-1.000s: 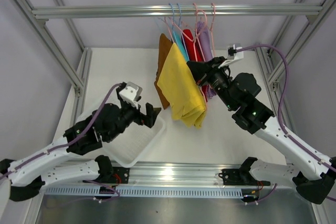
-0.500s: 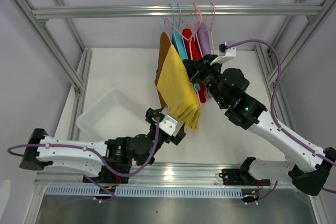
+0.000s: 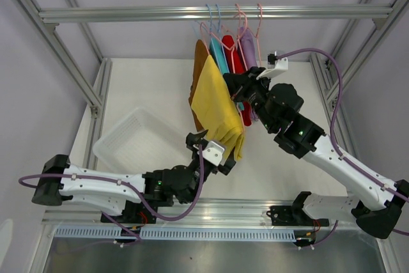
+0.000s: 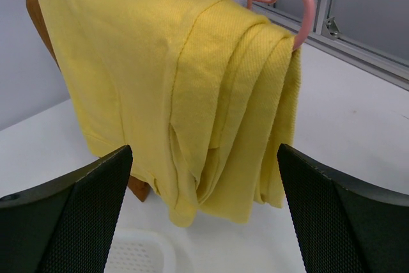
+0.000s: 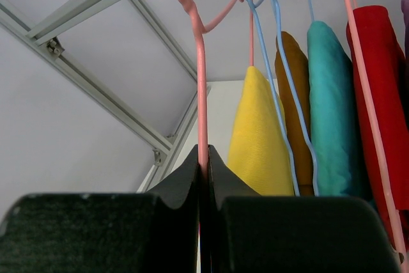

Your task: Remove the trousers from the hanger

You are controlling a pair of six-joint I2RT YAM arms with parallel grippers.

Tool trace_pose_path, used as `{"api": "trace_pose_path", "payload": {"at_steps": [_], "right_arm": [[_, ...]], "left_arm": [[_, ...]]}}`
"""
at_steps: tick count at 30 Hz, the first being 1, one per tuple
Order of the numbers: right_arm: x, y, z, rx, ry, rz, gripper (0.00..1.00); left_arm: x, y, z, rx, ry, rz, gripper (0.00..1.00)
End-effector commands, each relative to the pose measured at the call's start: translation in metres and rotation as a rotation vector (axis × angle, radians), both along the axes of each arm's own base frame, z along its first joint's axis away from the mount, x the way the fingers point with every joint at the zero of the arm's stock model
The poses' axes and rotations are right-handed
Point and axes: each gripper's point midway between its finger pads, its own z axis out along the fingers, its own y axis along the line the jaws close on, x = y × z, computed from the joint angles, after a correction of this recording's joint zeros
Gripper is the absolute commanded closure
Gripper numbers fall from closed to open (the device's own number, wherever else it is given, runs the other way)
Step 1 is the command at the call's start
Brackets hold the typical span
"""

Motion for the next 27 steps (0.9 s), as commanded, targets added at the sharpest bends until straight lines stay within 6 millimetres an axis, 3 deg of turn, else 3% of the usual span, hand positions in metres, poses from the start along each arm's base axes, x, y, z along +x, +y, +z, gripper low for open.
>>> {"api": "trace_pose_path", "payload": {"at_steps": [1,8,20,27], "right_arm": [[-0.016,-0.034,0.082,0.224,-0.145,-0.049,1.0],[-0.016,-0.039,0.08,0.235,-0.145,-0.044,1.0],[-0.018,-0.045,0.075,0.256,-0.138,-0.026,1.0],[-0.017,-0.046,0.073,0.254,-0.139,-0.023,1.0]], "left_arm": [[-0.007,-0.013,0.032,-0.105,-0.005,-0.029,0.01],[-0.004,-0.019,0.023,-0.069,-0.009,-0.001,0.01],[0.016,0.004,0.019,-0.101,0.022,0.113,0.01],[0.013,-0.009,0.018,-0.116,0.038,0.073,0.01]]}}
